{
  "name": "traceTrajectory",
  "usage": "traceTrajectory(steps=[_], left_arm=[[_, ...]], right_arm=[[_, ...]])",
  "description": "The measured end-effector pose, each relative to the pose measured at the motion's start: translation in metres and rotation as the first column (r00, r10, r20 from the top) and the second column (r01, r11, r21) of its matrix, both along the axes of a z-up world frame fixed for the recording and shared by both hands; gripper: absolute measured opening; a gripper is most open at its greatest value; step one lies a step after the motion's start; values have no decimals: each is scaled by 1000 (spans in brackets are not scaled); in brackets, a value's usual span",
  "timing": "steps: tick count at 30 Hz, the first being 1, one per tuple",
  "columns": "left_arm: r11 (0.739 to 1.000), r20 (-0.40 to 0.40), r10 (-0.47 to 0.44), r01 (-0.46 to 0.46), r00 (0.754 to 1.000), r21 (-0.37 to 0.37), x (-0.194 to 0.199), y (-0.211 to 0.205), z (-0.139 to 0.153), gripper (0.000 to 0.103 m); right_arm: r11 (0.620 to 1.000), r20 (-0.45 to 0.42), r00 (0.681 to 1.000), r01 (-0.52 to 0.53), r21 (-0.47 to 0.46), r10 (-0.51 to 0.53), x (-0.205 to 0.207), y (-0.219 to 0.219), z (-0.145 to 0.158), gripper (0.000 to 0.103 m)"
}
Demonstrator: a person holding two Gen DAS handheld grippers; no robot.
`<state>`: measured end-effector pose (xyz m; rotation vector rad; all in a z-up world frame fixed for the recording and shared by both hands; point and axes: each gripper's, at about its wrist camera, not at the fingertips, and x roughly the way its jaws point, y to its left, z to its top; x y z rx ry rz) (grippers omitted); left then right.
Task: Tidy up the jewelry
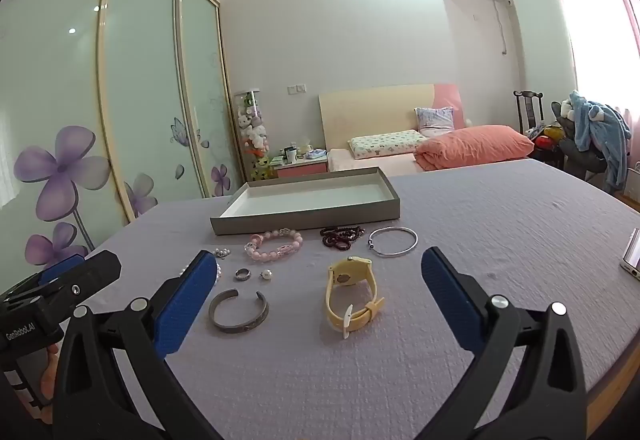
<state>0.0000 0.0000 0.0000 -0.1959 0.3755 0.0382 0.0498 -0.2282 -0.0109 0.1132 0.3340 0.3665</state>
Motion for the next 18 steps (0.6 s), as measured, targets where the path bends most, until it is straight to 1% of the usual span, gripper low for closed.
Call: traceTrajectory(steps=[13,18], left_arm=[[1000,-1,2,-2,1000,-5,-5,1,4,99],[1000,-4,1,-1,1000,-9,-1,1,1,99]], right_arm=[[1000,2,1000,1,-1,-1,1,0,1,101],[1000,1,1000,1,0,-1,1,0,1,101]])
